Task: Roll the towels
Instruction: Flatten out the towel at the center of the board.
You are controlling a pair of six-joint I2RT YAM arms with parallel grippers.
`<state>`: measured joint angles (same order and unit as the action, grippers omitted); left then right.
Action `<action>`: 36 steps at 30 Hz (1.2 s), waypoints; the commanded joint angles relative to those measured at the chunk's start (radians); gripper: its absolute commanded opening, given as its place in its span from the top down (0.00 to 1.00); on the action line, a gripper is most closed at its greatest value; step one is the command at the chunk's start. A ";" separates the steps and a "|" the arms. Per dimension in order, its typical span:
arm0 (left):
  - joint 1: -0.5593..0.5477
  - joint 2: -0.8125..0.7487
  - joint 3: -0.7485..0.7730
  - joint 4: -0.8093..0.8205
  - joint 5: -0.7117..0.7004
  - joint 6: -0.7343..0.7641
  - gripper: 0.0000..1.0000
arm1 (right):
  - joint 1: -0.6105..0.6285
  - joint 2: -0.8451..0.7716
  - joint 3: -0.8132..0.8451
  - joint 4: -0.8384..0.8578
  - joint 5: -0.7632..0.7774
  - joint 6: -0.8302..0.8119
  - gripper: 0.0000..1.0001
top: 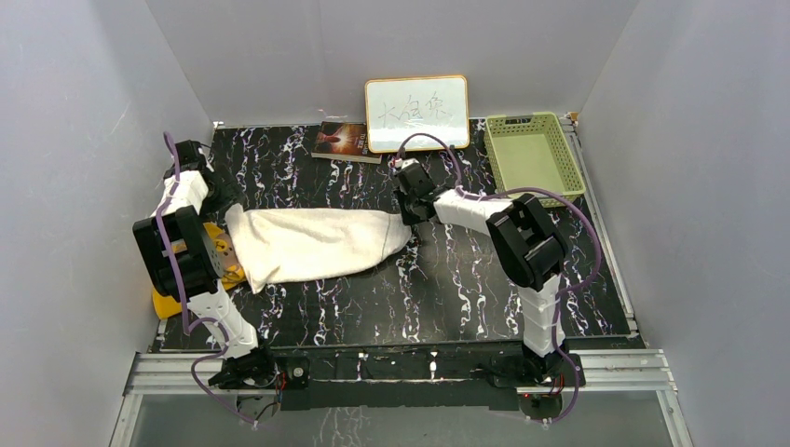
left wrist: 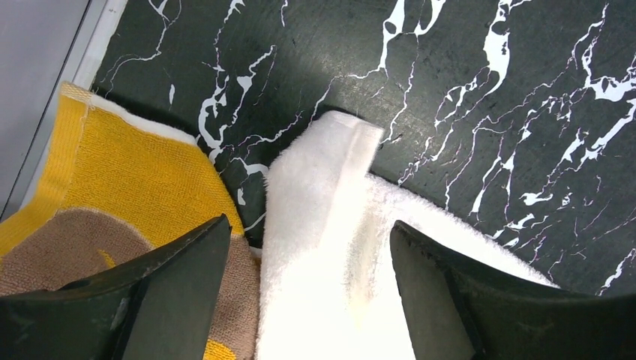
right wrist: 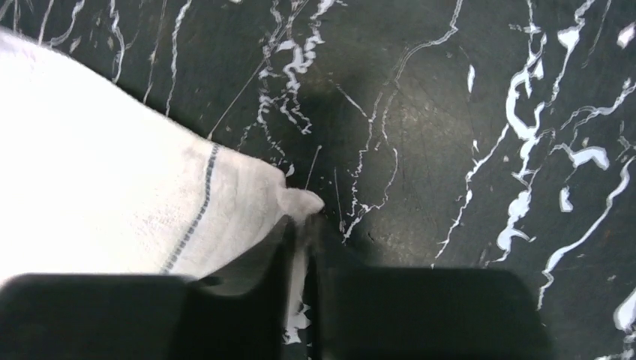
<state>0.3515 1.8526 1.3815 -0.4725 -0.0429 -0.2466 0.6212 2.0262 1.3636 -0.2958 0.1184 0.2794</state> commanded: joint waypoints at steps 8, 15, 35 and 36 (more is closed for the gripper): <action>0.004 -0.039 0.038 -0.006 0.166 0.006 0.25 | -0.138 -0.123 -0.158 0.061 0.082 -0.068 1.00; -0.068 0.008 0.022 0.031 0.167 0.025 0.32 | -0.159 -0.153 -0.117 0.022 0.042 -0.066 1.00; -0.276 0.139 0.092 0.075 -0.026 0.053 0.36 | -0.160 -0.142 -0.113 0.001 0.036 -0.077 1.00; -0.278 0.150 0.098 0.069 -0.049 0.056 0.37 | -0.159 -0.140 -0.112 0.002 0.033 -0.078 1.00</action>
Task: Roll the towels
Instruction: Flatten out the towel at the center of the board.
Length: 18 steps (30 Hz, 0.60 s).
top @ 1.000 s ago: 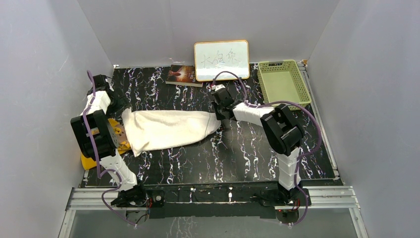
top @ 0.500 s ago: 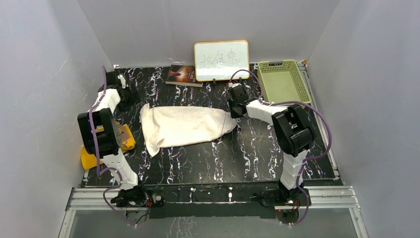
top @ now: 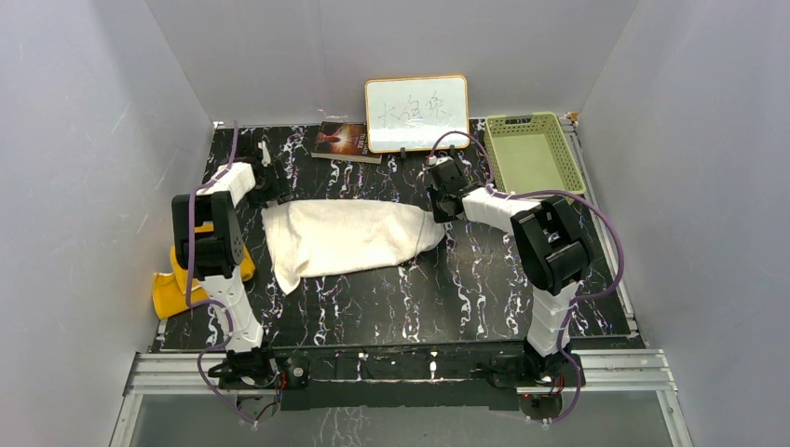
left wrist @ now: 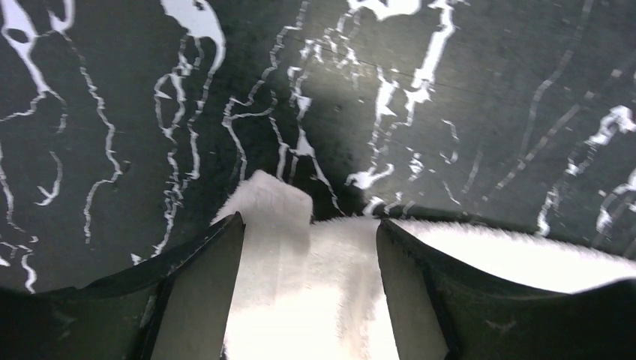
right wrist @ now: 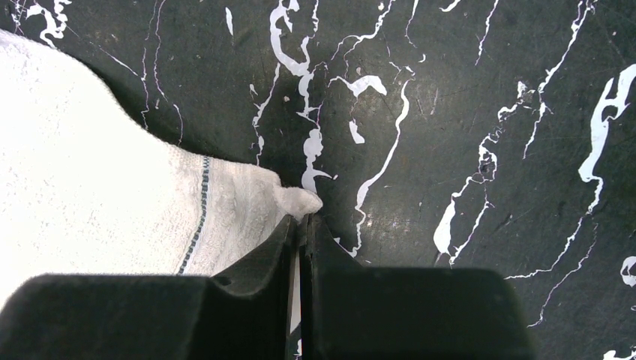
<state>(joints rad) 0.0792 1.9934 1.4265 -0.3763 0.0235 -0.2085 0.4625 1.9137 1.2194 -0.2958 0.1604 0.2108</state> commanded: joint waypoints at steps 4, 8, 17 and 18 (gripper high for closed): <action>-0.011 0.038 0.067 -0.037 -0.169 0.024 0.38 | -0.001 -0.020 0.035 0.002 -0.015 -0.013 1.00; -0.011 0.048 0.072 -0.051 -0.229 0.025 0.49 | -0.004 -0.021 0.033 0.002 -0.018 -0.014 1.00; -0.009 0.012 0.103 -0.106 -0.241 0.039 1.00 | -0.023 -0.047 0.047 -0.010 -0.031 0.003 1.00; -0.009 0.000 0.116 -0.117 -0.240 0.044 1.00 | -0.032 -0.058 0.057 -0.010 -0.047 0.018 1.00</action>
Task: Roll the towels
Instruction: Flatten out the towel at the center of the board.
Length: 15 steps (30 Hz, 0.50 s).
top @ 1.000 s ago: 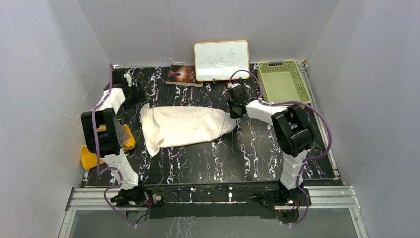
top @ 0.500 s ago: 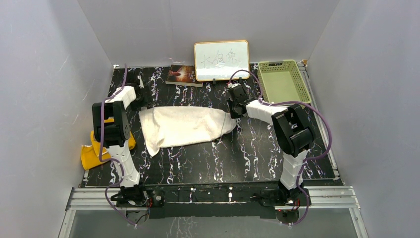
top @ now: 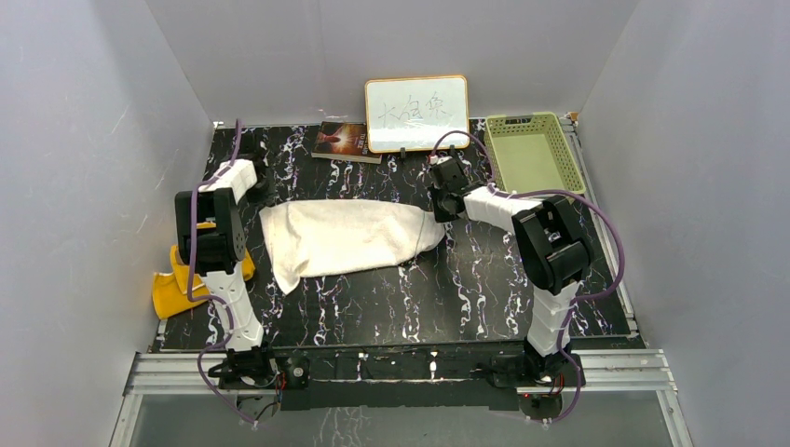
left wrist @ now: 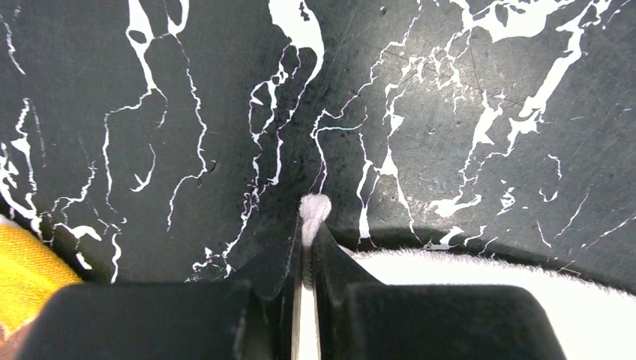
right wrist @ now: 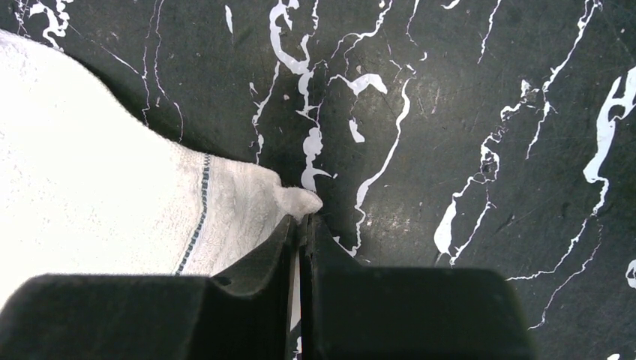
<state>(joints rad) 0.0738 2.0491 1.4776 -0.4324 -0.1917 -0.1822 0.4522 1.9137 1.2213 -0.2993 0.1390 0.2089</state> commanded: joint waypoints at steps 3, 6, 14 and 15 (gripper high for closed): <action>0.012 -0.088 0.140 -0.104 0.009 0.024 1.00 | -0.053 -0.091 0.134 -0.011 -0.085 0.074 1.00; 0.038 -0.125 0.249 -0.143 0.097 0.025 1.00 | -0.058 -0.118 0.259 -0.012 -0.033 0.096 1.00; 0.242 -0.428 0.251 0.075 0.622 -0.169 1.00 | -0.099 -0.150 0.608 -0.064 0.100 0.031 1.00; 0.253 -0.480 0.241 0.086 0.626 -0.160 1.00 | -0.100 -0.195 0.604 -0.051 0.104 0.022 1.00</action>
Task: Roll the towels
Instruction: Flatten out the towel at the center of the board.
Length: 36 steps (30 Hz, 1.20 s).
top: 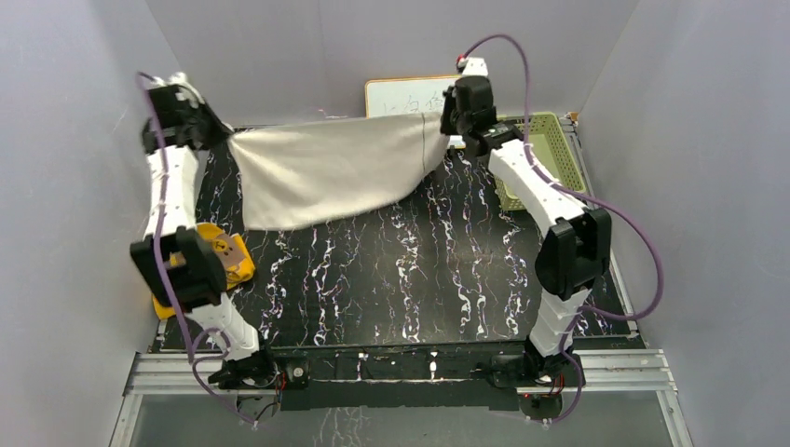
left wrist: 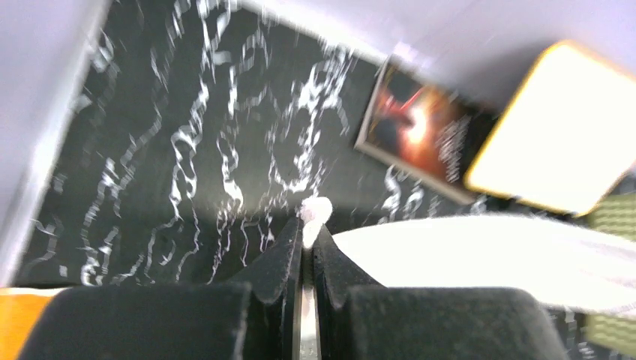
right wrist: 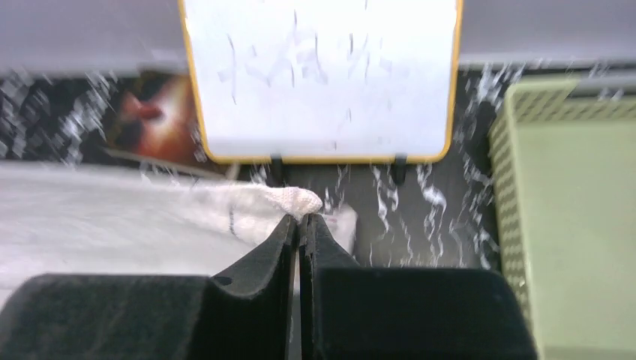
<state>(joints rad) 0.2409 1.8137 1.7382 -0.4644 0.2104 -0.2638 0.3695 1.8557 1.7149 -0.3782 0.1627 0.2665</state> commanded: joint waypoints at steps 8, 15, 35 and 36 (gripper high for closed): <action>0.096 -0.674 -0.225 0.152 0.209 0.036 1.00 | -0.015 -0.613 -0.235 0.163 -0.028 0.002 1.00; 0.096 -0.925 -0.372 0.153 0.298 0.011 1.00 | -0.016 -0.830 -0.254 -0.065 -0.124 0.068 1.00; 0.085 -0.124 -0.614 0.346 0.177 -0.018 1.00 | -0.089 -0.197 -0.627 0.257 -0.017 0.174 1.00; 0.082 -0.064 -0.571 0.331 0.180 -0.013 1.00 | -0.089 -0.138 -0.594 0.279 -0.020 0.173 1.00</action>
<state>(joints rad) 0.3275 1.6081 1.0435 -0.1955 0.3653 -0.2718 0.2974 1.5917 1.0485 -0.3061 0.1284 0.3908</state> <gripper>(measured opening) 0.030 0.020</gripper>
